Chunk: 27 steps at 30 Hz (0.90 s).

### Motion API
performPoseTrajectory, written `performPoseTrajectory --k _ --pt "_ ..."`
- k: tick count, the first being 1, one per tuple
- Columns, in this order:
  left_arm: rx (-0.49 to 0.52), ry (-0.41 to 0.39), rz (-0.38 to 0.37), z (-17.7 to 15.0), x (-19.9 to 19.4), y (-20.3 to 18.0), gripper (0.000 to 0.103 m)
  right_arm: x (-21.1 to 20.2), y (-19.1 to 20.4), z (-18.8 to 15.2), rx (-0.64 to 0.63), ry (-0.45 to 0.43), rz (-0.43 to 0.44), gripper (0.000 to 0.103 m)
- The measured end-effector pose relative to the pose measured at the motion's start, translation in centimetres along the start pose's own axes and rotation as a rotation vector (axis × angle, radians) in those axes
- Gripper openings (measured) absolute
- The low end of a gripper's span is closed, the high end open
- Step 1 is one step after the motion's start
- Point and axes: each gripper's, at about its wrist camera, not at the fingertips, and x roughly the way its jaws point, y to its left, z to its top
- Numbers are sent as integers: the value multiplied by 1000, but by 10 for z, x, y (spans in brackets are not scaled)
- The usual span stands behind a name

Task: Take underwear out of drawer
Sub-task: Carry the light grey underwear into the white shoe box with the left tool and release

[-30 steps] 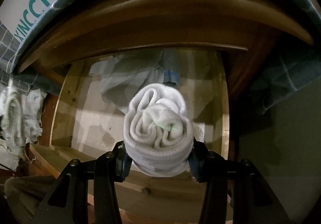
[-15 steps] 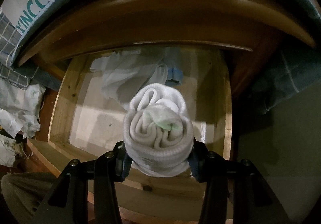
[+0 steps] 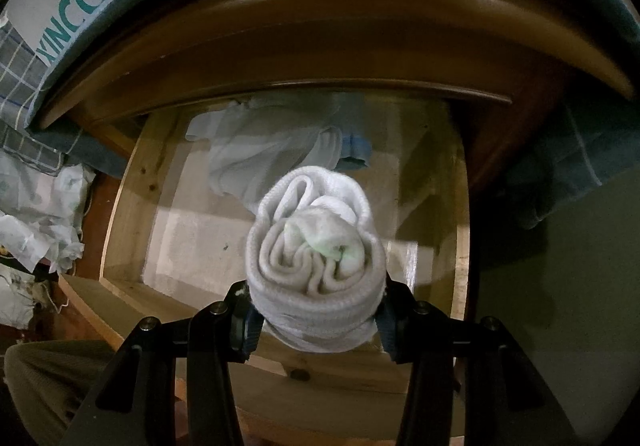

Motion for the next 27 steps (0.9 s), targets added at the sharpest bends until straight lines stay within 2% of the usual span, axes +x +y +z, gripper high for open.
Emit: performPoseTrajectory --k 6,11,16,21,27 --pt "27 28 26 12 46 -3 31 0 0 0 5 1 17 45" --pt "13 88 41 6 87 -1 31 3 2 0 1 10 16 45" --pt "-35 132 36 2 110 8 32 4 5 1 -16 15 17 45" --pt "-49 145 34 -7 114 10 35 4 7 1 -16 16 15 45" --pt "-61 129 -16 -13 104 11 41 5 7 0 -12 15 6 45"
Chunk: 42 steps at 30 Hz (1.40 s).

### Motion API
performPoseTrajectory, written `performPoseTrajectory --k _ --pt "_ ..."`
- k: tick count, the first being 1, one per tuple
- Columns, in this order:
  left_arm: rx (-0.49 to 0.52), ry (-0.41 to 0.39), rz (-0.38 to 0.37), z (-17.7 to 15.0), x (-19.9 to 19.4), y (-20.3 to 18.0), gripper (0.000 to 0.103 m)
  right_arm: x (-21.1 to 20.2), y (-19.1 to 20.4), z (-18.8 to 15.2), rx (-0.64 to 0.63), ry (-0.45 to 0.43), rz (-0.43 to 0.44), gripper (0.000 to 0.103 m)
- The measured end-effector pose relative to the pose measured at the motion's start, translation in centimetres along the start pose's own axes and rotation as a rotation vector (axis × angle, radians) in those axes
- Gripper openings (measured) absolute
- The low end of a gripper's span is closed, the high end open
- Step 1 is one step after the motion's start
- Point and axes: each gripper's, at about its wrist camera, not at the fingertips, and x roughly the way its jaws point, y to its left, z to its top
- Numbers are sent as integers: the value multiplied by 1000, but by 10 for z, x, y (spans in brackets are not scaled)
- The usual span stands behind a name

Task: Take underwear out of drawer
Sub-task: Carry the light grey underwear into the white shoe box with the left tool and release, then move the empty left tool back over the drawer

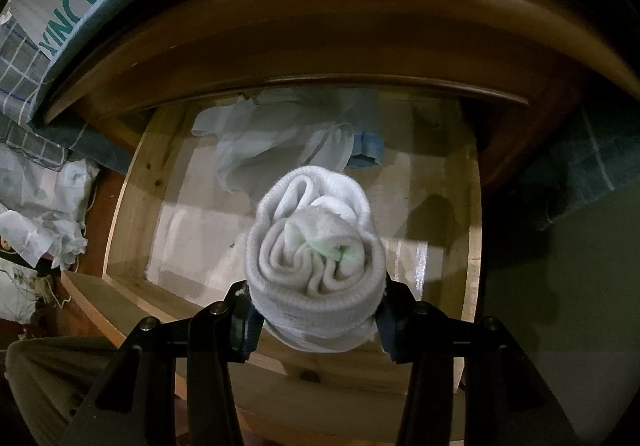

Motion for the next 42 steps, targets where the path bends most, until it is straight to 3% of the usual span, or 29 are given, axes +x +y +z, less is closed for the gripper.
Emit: performPoseTrajectory --k 3,10,16,19,22,29,34,42 --pt "-27 -30 -9 -1 -10 3 49 2 0 0 1 2 -8 45" --pt "-11 -129 12 -18 -52 -1 50 4 1 -1 -8 3 -28 45" --pt "95 -178 83 -77 -82 -16 50 2 -2 -1 -2 -14 -22 45" --pt "87 -171 75 -110 -85 -16 50 0 -3 -1 -3 -26 -31 45" --pt "55 -147 54 -144 -78 -12 50 -1 -2 -2 -5 -29 -36 45" --pt "19 -77 97 -208 -36 -13 50 -12 -2 -4 -1 -69 -43 45" --pt "8 -43 148 -236 -2 -15 50 -21 4 -5 -23 -99 -63 45" --pt "-68 22 120 -259 28 0 50 -31 4 -7 -42 -125 -77 45"
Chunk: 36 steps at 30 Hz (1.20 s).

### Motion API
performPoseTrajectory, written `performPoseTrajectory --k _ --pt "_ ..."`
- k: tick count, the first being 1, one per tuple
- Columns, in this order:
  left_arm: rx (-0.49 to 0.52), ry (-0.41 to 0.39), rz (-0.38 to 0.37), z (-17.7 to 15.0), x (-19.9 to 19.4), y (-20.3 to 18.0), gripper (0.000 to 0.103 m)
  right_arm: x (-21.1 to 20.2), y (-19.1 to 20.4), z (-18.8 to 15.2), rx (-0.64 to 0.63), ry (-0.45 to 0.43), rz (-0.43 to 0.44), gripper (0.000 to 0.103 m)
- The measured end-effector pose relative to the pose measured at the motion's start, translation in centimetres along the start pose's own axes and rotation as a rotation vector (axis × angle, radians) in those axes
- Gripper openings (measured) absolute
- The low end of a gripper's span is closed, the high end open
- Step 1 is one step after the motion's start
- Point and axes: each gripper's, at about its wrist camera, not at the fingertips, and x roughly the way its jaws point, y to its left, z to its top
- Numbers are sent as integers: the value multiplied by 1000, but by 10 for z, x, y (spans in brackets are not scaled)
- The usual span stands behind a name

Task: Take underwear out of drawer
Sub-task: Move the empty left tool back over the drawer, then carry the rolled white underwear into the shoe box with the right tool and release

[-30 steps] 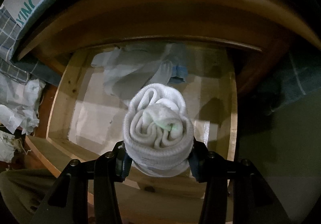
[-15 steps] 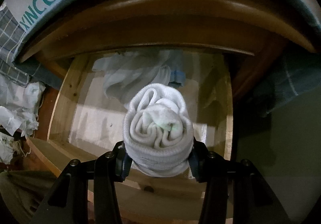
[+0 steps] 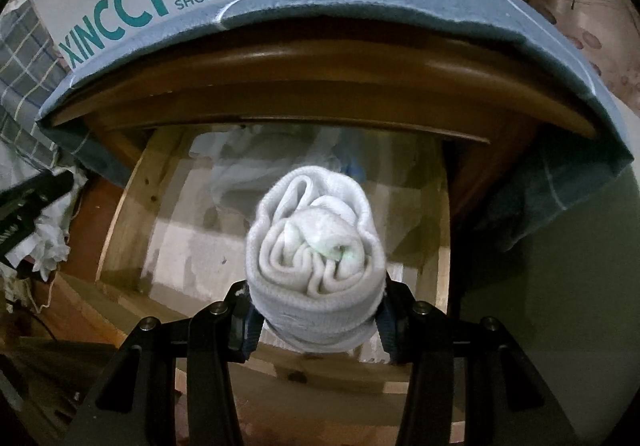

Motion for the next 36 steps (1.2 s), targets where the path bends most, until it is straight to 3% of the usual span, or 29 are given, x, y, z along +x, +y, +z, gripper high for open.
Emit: performPoseTrajectory --k 15,26,36 --pt "-2 5 29 1 4 4 50 -69 10 9 -31 -70 33 45" --pt "11 6 18 1 4 2 50 -156 29 64 -104 -195 34 45" --pt "-42 28 12 1 7 11 50 -195 52 121 -143 -257 27 45"
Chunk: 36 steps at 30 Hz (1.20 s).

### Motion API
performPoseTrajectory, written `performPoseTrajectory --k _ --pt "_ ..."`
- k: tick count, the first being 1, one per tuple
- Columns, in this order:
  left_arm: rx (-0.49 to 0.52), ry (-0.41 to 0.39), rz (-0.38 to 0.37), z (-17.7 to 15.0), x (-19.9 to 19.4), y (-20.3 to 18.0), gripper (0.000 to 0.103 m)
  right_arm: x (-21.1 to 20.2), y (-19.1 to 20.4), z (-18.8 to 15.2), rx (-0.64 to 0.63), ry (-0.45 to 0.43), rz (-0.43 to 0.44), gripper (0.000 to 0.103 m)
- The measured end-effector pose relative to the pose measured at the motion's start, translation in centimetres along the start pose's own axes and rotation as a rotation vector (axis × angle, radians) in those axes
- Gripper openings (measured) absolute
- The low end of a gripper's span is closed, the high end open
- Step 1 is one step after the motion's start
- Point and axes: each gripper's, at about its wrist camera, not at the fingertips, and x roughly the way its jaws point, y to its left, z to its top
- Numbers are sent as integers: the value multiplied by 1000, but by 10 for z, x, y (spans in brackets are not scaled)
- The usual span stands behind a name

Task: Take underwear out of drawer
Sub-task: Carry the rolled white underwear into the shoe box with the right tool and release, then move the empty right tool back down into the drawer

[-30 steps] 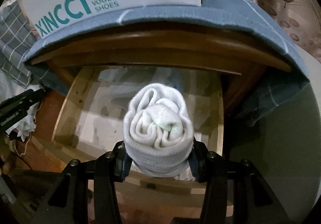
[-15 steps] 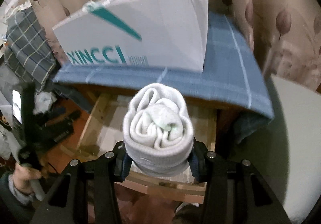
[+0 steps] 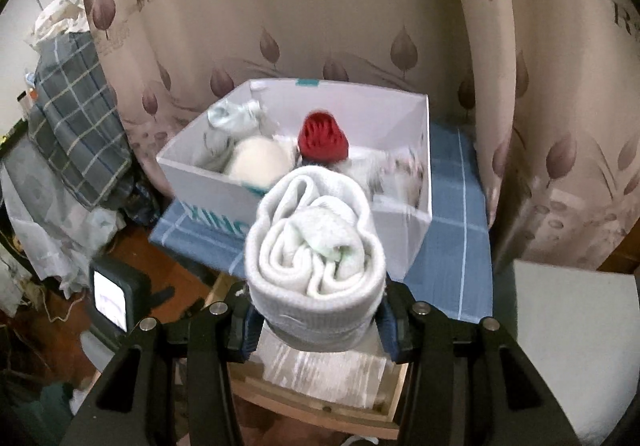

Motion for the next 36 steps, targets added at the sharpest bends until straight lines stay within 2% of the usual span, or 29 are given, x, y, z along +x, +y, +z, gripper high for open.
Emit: performPoseTrajectory --k 7,13,19,23,25,28,29,33,36 --pt "-49 11 -6 1 1 11 50 12 -1 54 -13 -21 -54 45" --pt "-81 17 -12 2 1 19 50 61 -7 89 4 46 -98 45" --pt "-108 27 -27 4 3 24 50 123 -10 86 17 184 -110 45" --pt "-110 24 -39 5 3 25 50 146 -12 76 29 222 -117 47" --pt "-110 25 -36 5 3 24 50 148 -12 73 22 220 -120 50" --pt "-114 26 -42 5 3 25 50 141 -7 71 -23 187 -152 65" --pt "-113 25 -39 5 3 26 50 137 -6 70 -39 176 -159 67" --pt "-128 27 -32 6 5 29 50 106 7 66 -123 131 -172 67" --pt "-152 28 -28 6 4 36 50 72 22 55 -199 82 -144 67"
